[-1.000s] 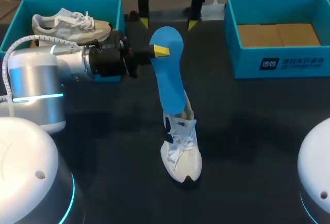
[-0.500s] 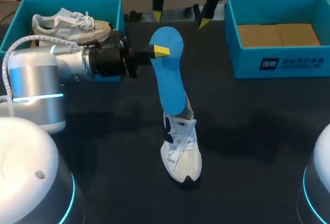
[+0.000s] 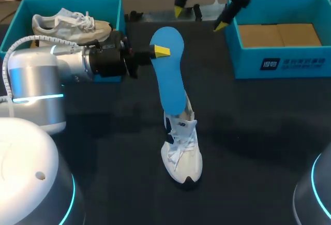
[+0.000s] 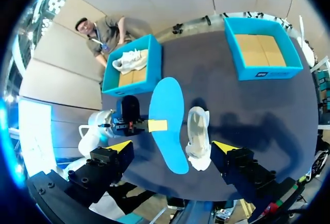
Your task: Take the shoe out of the shoebox, open the shoe tongue, remove and reinsert the insole, then place the shoe into the shoebox
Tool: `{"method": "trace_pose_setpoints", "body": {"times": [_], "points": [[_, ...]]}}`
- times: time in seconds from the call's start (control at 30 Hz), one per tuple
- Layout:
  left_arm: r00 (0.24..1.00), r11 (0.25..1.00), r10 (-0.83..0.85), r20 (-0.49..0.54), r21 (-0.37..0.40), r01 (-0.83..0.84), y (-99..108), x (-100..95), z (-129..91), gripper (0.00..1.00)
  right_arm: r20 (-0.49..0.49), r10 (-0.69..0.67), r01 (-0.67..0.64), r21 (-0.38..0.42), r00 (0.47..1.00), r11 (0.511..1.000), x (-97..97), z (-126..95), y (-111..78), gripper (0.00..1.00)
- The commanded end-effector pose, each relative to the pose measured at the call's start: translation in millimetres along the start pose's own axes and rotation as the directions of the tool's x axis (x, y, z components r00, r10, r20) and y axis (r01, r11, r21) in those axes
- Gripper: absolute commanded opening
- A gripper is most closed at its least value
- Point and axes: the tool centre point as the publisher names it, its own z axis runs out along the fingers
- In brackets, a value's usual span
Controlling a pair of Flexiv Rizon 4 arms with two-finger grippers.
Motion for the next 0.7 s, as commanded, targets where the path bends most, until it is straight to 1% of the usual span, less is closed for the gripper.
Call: {"method": "trace_pose_setpoints", "body": {"times": [0.03,0.13,0.23,0.37,0.43,0.5,0.63,0.7], "points": [[1.0,1.0,0.001,0.001,0.003,-0.001,1,0.0,0,0.0,-0.433,-0.001,-0.007,-0.017,0.902,1.0,-15.7,0,-5.4,1.0],[1.0,1.0,0.001,0.001,0.003,-0.001,1,0.0,0,0.0,-0.537,-0.017,-0.009,-0.045,0.843,0.999,-21.8,0,-5.6,1.0],[1.0,1.0,0.001,0.001,0.003,-0.001,1,0.0,0,0.0,-0.591,-0.02,-0.017,-0.057,0.807,0.998,-27.2,0,-5.7,1.0],[1.0,1.0,0.001,0.001,0.003,-0.001,1,0.0,0,0.0,-0.641,-0.021,-0.024,-0.061,0.768,0.998,-35.8,1,-6.4,1.0],[1.0,1.0,0.001,0.001,0.003,-0.001,1,0.0,0,0.0,-0.686,-0.032,-0.015,-0.063,0.727,0.998,-39.8,2,-7.0,1.0],[1.0,1.0,0.001,0.001,0.003,-0.001,1,0.0,0,0.0,-0.713,-0.033,-0.002,-0.048,0.7,0.999,-42.7,4,-7.6,1.0],[1.0,1.0,0.001,0.001,0.003,-0.001,1,0.0,0,0.0,-0.75,-0.027,0.003,-0.034,0.661,0.999,-48.0,9,-9.1,1.0],[1.0,1.0,0.001,0.001,0.003,-0.001,1,0.0,0,0.0,-0.754,-0.018,-0.002,-0.025,0.657,1.0,-50.7,11,-9.6,1.0]]}}
